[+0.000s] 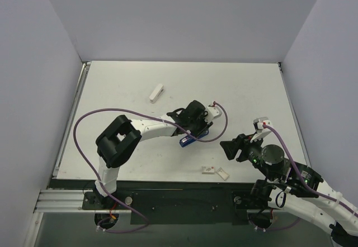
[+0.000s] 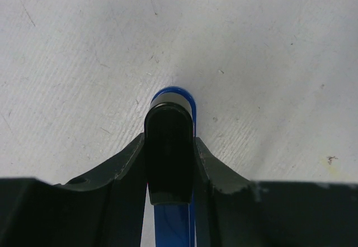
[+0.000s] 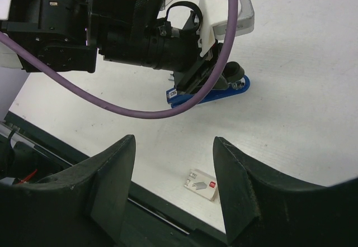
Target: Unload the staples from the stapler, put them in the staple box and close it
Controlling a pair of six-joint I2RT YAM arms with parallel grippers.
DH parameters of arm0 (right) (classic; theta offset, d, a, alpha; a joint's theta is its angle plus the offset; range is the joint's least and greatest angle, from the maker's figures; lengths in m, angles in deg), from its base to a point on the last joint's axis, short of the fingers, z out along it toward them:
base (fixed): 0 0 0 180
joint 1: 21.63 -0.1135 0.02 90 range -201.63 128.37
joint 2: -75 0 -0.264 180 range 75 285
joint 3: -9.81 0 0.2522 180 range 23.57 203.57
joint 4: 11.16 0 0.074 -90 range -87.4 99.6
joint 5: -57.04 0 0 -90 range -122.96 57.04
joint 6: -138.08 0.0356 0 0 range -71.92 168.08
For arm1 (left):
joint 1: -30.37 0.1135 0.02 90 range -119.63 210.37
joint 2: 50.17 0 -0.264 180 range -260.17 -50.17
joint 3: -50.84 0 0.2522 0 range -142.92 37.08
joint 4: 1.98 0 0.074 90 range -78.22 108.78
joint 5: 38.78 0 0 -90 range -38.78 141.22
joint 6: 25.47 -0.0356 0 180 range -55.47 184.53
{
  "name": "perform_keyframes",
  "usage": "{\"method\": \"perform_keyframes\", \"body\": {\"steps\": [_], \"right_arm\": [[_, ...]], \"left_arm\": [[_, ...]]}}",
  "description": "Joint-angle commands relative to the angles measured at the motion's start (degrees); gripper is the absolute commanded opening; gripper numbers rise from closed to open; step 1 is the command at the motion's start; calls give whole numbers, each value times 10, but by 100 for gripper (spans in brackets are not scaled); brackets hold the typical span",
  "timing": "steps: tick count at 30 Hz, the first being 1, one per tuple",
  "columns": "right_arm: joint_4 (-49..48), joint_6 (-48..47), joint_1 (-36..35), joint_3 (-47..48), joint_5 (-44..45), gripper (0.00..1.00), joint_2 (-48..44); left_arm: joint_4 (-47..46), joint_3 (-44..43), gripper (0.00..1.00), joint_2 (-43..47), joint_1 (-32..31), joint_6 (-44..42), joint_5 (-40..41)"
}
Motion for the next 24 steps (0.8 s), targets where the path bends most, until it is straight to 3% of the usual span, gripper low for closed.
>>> {"method": "perform_keyframes", "body": {"steps": [1, 17, 24], "right_arm": [[-3, -1, 3, 3, -2, 53, 5], [38, -23, 3, 31, 35, 46, -63], [35, -29, 4, 69, 30, 37, -16]], "left_arm": [[-8, -22, 0, 21, -6, -9, 1], [-101, 109, 0, 241, -11, 47, -100], [-180, 190, 0, 345, -11, 115, -163]]}}
